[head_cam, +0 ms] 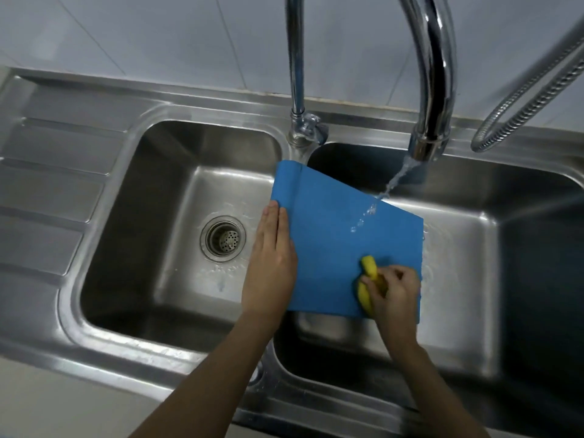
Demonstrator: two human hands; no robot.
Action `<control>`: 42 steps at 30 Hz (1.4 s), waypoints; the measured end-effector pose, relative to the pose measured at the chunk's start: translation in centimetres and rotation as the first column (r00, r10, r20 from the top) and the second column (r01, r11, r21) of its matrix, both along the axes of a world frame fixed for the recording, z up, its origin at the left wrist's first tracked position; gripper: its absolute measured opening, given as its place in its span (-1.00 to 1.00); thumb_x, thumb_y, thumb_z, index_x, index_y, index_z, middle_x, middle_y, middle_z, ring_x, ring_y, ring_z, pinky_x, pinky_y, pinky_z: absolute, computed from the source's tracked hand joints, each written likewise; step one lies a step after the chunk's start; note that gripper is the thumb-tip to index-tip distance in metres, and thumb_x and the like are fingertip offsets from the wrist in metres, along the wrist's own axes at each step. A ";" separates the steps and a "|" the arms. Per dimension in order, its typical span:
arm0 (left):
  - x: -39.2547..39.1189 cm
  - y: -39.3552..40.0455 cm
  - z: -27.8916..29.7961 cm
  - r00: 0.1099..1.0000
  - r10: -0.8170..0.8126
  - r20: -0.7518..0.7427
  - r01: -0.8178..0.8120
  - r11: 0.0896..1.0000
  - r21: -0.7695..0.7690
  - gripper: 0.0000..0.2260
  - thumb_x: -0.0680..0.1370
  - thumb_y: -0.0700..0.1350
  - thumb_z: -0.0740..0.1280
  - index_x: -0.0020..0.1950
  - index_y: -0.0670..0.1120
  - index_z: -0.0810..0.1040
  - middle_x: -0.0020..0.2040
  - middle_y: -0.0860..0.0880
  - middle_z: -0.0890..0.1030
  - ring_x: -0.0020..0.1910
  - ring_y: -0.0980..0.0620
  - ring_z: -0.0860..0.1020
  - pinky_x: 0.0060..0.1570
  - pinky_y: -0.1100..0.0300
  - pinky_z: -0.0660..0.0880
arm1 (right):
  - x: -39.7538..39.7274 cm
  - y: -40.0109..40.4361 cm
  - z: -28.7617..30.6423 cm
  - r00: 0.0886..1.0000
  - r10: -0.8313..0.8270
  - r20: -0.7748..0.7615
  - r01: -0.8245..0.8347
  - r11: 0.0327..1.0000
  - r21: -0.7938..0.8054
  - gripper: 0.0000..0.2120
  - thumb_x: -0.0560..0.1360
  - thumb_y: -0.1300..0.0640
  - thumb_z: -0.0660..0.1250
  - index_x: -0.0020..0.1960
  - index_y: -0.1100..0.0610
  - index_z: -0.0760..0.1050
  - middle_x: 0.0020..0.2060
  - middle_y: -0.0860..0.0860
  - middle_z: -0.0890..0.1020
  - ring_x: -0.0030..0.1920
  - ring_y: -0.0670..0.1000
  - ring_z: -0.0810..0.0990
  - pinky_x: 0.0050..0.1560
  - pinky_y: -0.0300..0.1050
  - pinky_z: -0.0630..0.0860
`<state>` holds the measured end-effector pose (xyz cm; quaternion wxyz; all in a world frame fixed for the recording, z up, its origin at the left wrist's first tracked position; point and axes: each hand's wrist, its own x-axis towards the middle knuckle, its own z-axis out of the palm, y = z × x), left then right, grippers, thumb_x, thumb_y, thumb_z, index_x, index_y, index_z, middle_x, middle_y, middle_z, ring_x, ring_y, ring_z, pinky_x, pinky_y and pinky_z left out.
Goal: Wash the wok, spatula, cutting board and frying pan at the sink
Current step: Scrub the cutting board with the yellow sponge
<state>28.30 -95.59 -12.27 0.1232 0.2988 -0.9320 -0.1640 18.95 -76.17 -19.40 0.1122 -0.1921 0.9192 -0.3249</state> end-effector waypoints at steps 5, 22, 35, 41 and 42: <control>0.1 0.0 -0.3 1.000 0.007 0.011 -0.007 1.000 -0.011 -0.47 0.54 -0.38 0.29 0.49 -0.33 0.23 0.51 -0.27 0.24 0.51 -0.17 0.20 0.48 0.00 0.11 | -6.3 5.3 -3.3 0.961 -0.222 0.166 0.162 0.935 0.315 -0.77 0.47 0.08 0.40 -0.04 0.27 0.60 -0.22 0.22 0.59 -0.25 0.19 0.53 -0.23 -0.09 0.38; 0.0 -0.1 -0.3 1.000 0.002 -0.026 -0.001 1.000 0.024 -0.51 0.59 -0.34 0.22 0.50 -0.30 0.19 0.52 -0.24 0.23 0.52 -0.15 0.20 0.46 -0.06 0.24 | -11.5 -4.0 -3.0 0.868 -0.365 0.336 0.401 0.915 -0.042 -0.75 0.47 0.07 0.39 -0.03 0.27 0.55 -0.09 0.28 0.63 -0.05 0.18 0.59 -0.10 -0.13 0.38; 0.0 -0.1 -0.2 1.000 0.007 -0.023 -0.005 0.998 0.060 -0.50 0.56 -0.37 0.27 0.48 -0.33 0.22 0.50 -0.28 0.27 0.49 -0.20 0.26 0.41 -0.13 0.29 | 1.0 -2.2 3.6 0.901 0.151 0.406 -0.109 0.986 -0.124 -0.70 0.39 0.22 0.49 -0.22 -0.08 0.41 -0.29 -0.01 0.51 -0.26 -0.16 0.49 -0.22 -0.36 0.39; 0.0 -0.1 -0.6 0.999 0.036 -0.022 -0.034 0.996 0.087 -0.54 0.61 -0.33 0.20 0.51 -0.30 0.21 0.52 -0.23 0.22 0.52 -0.16 0.21 0.48 -0.03 0.17 | -3.1 1.5 -0.3 0.894 -0.100 0.437 0.047 0.990 0.131 -0.78 0.45 0.08 0.44 -0.22 0.14 0.44 -0.32 0.05 0.53 -0.25 0.07 0.49 -0.28 -0.18 0.30; 0.1 -0.1 -0.6 0.999 0.036 -0.021 -0.034 0.995 0.095 -0.54 0.61 -0.33 0.20 0.51 -0.30 0.22 0.53 -0.23 0.22 0.52 -0.16 0.21 0.48 -0.03 0.16 | -4.0 2.4 -0.9 0.877 -0.158 0.454 0.059 0.973 0.225 -0.77 0.47 0.04 0.41 -0.22 0.14 0.43 -0.28 0.08 0.54 -0.18 0.12 0.52 -0.22 -0.14 0.31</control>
